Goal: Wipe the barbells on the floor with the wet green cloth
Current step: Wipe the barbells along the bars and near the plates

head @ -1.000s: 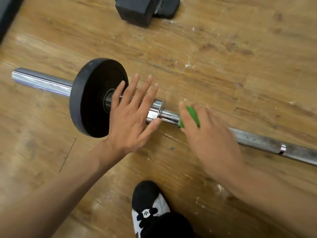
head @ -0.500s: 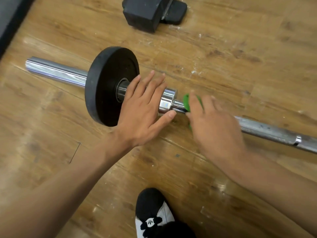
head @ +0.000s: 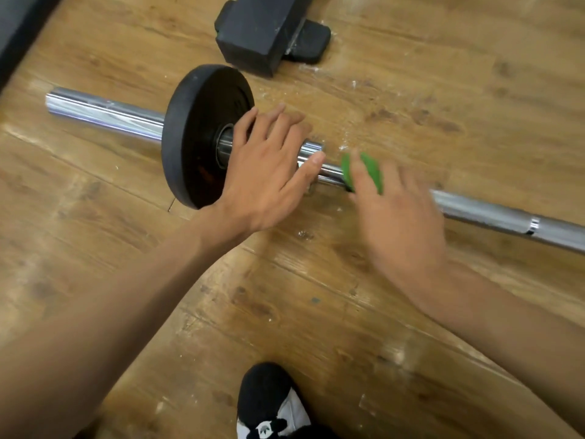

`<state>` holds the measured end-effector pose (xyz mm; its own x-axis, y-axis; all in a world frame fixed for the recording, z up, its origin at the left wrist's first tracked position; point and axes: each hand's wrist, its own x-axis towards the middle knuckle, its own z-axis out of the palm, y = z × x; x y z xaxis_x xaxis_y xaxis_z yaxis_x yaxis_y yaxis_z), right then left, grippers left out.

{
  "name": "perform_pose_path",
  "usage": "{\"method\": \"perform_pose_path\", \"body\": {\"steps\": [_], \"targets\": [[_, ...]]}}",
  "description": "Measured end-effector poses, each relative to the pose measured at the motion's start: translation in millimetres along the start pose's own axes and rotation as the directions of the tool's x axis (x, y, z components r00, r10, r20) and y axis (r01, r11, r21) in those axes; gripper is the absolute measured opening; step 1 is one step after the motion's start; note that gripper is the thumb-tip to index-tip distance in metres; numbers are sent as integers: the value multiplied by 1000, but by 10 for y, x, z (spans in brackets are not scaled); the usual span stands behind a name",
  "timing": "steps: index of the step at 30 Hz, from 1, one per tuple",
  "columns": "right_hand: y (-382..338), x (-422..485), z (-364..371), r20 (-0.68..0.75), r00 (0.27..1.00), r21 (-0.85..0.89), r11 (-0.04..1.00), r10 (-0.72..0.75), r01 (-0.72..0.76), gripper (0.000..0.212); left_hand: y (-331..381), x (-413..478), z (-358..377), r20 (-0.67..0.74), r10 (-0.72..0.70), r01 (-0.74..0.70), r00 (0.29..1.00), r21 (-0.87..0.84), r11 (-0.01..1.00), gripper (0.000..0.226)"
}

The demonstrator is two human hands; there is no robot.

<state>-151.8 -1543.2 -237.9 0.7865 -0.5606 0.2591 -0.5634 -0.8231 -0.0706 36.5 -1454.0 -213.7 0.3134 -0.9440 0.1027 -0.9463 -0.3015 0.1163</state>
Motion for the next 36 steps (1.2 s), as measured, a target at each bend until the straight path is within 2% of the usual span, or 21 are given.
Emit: {"method": "perform_pose_path", "body": {"steps": [3, 6, 11, 17, 23, 27, 32, 36], "targets": [[-194, 299, 112, -3, 1000, 20, 1000, -14, 14, 51, -16, 140, -11, 38, 33, -34, 999, 29, 999, 85], [176, 292, 46, 4, 998, 34, 997, -63, 63, 43, -35, 240, 13, 39, 39, -40, 998, 35, 999, 84], [772, 69, -58, -5, 1000, -30, 1000, 4, -4, 40, 6, 176, 118, 44, -12, 10, 999, 45, 999, 88], [333, 631, 113, -70, 997, 92, 995, -19, 26, 29, -9, 363, 113, 48, -34, 33, 998, 26, 999, 93], [627, 582, 129, -74, 991, 61, 991, -115, 120, 53, -11, 430, 114, 45, -27, 26, 999, 18, 1000, 91], [615, 522, 123, -95, 993, 50, 996, -69, 74, 43, 24, 407, 125, 47, -44, 44, 998, 13, 999, 92], [211, 853, 207, -105, 991, 70, 994, -77, 85, 52, 3, 445, 78, 60, -28, 27, 998, 19, 999, 93], [407, 724, 152, -121, 990, 48, 995, -80, 86, 38, -38, 457, 76, 62, -7, 5, 998, 28, 1000, 89]]}}
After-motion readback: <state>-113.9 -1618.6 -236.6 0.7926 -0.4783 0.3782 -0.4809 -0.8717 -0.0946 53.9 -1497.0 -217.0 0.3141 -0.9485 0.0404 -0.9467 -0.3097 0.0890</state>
